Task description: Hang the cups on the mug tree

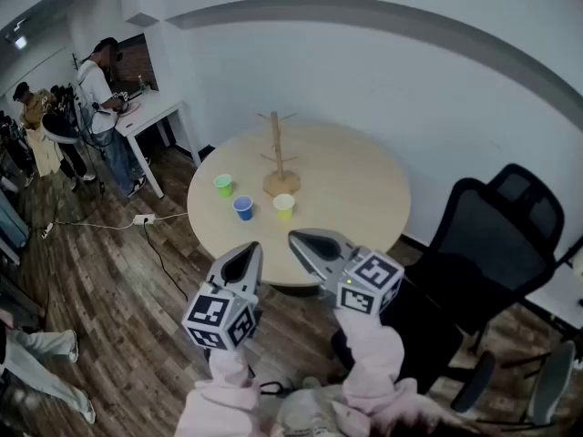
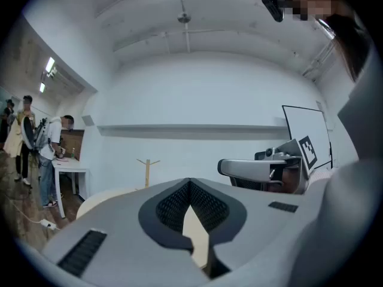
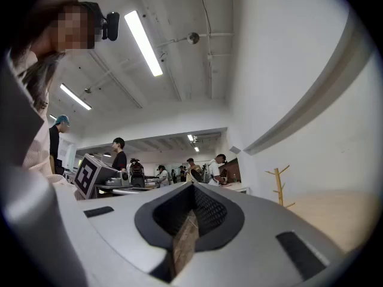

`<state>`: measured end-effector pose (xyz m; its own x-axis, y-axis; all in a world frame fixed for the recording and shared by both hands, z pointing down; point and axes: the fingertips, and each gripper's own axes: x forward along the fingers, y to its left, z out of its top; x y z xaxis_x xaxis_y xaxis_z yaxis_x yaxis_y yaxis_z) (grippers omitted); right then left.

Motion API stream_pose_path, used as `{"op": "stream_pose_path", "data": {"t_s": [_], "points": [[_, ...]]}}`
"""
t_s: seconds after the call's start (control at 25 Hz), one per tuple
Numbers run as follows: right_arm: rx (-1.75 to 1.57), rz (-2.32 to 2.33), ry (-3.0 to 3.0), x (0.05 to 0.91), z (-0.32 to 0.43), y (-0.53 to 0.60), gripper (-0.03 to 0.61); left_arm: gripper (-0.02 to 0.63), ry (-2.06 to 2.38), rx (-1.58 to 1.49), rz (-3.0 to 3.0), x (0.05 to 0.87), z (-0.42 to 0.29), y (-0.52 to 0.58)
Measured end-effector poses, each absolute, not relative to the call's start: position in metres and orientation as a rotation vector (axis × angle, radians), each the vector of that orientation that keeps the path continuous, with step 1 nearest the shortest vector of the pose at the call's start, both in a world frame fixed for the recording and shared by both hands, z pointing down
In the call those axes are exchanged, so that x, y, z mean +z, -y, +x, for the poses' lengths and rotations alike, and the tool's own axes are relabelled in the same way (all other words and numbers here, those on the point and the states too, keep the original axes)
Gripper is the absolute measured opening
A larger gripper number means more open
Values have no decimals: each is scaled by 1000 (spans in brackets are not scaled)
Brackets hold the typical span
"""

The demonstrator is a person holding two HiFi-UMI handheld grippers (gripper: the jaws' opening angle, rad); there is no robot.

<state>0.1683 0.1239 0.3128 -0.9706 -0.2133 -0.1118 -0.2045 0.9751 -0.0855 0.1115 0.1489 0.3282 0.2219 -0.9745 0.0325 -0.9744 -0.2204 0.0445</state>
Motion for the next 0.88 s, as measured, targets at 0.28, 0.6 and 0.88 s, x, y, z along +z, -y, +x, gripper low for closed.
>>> {"op": "stream_pose_path", "data": {"t_s": [0.28, 0.6, 0.88], "points": [[-141, -324, -2995, 317, 171, -119, -8, 5, 1926, -6, 2398, 333, 113, -147], [-145, -315, -2995, 317, 185, -111, -8, 5, 1969, -3, 2366, 332, 111, -142], [-186, -329, -2972, 321, 198, -96, -8, 5, 1970, 7, 2357, 337, 123, -139]]}}
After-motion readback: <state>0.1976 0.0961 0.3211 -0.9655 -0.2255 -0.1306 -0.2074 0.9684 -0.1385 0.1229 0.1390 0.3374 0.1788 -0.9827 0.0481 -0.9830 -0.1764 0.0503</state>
